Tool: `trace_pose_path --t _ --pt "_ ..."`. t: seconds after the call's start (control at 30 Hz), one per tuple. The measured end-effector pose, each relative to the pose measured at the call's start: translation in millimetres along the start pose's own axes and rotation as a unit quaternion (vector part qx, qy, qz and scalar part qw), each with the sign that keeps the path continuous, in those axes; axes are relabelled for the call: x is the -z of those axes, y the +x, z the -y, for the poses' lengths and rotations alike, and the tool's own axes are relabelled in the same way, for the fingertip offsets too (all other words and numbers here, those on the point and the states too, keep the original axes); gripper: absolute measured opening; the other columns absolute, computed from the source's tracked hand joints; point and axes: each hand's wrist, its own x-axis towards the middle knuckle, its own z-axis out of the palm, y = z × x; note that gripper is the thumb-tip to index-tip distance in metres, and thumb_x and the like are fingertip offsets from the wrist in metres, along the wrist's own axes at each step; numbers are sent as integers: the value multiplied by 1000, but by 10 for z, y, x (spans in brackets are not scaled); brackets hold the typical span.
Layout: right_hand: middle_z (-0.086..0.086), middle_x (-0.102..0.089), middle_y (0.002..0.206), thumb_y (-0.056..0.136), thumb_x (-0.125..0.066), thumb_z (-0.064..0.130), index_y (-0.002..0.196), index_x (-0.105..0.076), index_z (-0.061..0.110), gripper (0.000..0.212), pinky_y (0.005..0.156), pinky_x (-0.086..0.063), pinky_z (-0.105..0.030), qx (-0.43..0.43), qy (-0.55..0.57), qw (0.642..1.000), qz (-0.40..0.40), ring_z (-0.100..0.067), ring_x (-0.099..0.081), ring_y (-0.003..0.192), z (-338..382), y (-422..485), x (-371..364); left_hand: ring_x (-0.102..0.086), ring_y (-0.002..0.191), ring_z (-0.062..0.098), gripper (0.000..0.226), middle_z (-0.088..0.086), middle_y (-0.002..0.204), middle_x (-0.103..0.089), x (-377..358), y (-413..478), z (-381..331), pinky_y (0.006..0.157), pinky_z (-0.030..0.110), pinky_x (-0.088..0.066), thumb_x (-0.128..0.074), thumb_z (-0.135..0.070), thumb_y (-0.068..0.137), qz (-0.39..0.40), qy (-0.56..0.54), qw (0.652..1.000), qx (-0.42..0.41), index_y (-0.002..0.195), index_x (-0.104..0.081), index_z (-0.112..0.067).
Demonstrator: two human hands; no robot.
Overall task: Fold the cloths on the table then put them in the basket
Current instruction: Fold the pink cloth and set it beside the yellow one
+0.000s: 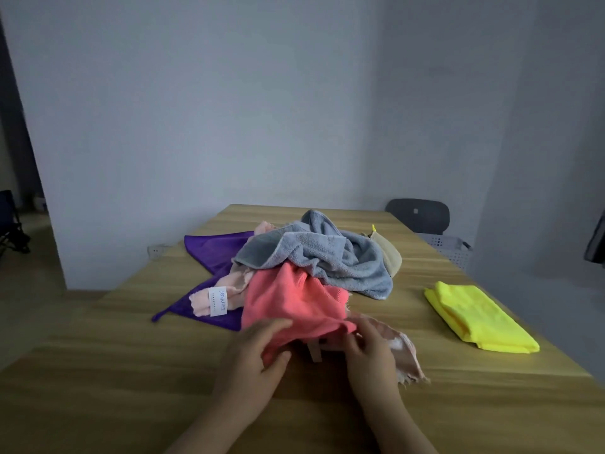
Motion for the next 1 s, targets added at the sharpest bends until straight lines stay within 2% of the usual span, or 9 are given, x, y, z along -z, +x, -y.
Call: trace_pose_path --t 0.13,0.27,0.37,0.43,0.5,0.6,0.67,0.83,1.0 --pt "-7 -69 88 91 -52 11 79 -67 23 22 90 -49 -44 -93 190 977 1 -28 -63 94 35 27 42 -11 141 12 95 -16 151 -11 -10 61 47 115 38 -25 -75 -38 73 29 136 989 59 140 -9 -50" --pt "-3 -71 90 89 -55 10 80 -71 25 24 96 -47 -48 -88 244 964 52 -25 -64 98 70 15 46 11 142 12 107 -21 150 17 -72 300 -55 115 44 -18 -72 -44 72 78 203 976 1 126 19 -65" --pt "-6 -68 106 88 -52 4 96 -68 24 27 97 -48 -45 -78 252 961 86 -26 -60 108 36 25 59 -16 141 15 73 -13 149 -22 -46 661 -165 110 37 -27 -68 -27 80 171 169 971 22 138 -30 -50" --pt "1 -58 125 88 -49 0 119 -54 30 44 101 -44 -39 -85 223 967 89 -17 -53 118 17 35 61 -55 112 15 32 -11 112 -61 3 891 -244 91 27 -44 -61 -17 84 215 152 964 33 110 -64 -35" --pt "9 -48 134 89 -46 -4 130 -39 35 57 97 -41 -28 -77 197 973 89 -10 -46 120 15 57 58 -62 92 16 20 -7 92 -67 54 1088 -346 80 28 -50 -54 -16 86 213 147 964 55 93 -68 -29" --pt "11 -42 133 91 -45 -1 130 -30 44 62 94 -34 -24 -80 171 978 84 -5 -42 115 28 80 32 -62 96 21 28 1 105 -64 115 1361 -484 88 41 -52 -51 -19 85 121 8 987 108 106 -68 -29" --pt "4 -42 138 90 -45 -1 138 -27 39 65 94 -34 -23 -87 165 979 81 -4 -45 109 20 91 25 -63 88 23 27 4 95 -65 152 1501 -623 87 42 -53 -51 -17 87 43 -112 980 159 110 -65 -20" --pt "-4 -43 140 89 -46 -3 140 -26 37 68 92 -35 -27 -99 179 976 77 -2 -51 99 9 112 39 -56 65 18 30 7 75 -59 359 1784 -1177 62 28 -47 -52 -6 92 -99 -432 876 189 121 -56 1" --pt "-8 -46 132 88 -46 -10 134 -29 35 67 94 -33 -29 -98 207 972 58 -14 -44 115 -21 144 31 -61 99 23 36 16 119 -62 770 1918 -1859 94 35 -49 -52 -20 94 -78 -626 771 93 128 -53 -5"
